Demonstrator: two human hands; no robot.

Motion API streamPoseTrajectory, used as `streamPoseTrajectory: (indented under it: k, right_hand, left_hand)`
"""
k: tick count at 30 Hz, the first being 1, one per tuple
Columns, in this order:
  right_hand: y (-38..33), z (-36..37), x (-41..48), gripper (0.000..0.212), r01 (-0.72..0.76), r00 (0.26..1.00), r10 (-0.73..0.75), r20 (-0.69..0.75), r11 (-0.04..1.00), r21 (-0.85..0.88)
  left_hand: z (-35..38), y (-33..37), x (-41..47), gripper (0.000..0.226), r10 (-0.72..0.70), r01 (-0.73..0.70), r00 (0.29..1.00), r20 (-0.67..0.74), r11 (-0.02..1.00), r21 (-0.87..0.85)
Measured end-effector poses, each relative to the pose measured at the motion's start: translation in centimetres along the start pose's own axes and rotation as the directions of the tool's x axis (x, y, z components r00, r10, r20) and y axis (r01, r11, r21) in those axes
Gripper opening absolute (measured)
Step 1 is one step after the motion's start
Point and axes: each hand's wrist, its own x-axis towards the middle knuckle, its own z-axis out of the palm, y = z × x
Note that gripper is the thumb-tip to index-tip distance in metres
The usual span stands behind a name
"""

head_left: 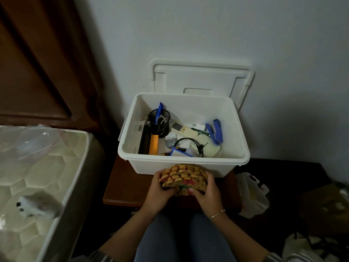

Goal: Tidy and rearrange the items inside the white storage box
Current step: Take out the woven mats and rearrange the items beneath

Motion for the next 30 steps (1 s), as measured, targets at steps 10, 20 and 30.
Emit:
streamPoseTrajectory:
  k: [10, 20, 30]
  right_hand:
    - [0.7, -0.2, 0.3, 0.072, -0.016, 1.000, 0.016, -0.023, 1.000, 0.025]
    - [0.3, 0.0, 0.1, 0.084, -0.016, 0.999, 0.019, -0.040, 0.997, 0.079]
    - [0.1, 0.3, 0.0, 0.080, -0.001, 0.999, 0.003, -0.040, 0.999, 0.041]
  left_hand:
    - [1.9, 2.1, -0.7, 0.051, -0.188, 0.173, 0.982, -0.013, 0.928, -0.329]
    - [2.8, 0.9, -0.2, 0.028, -0.228, 0.162, 0.952, -0.203, 0.941, -0.296]
    - [2.5, 0.7, -0.8, 0.040, -0.356, 0.260, 0.927, -0.113, 0.832, -0.491]
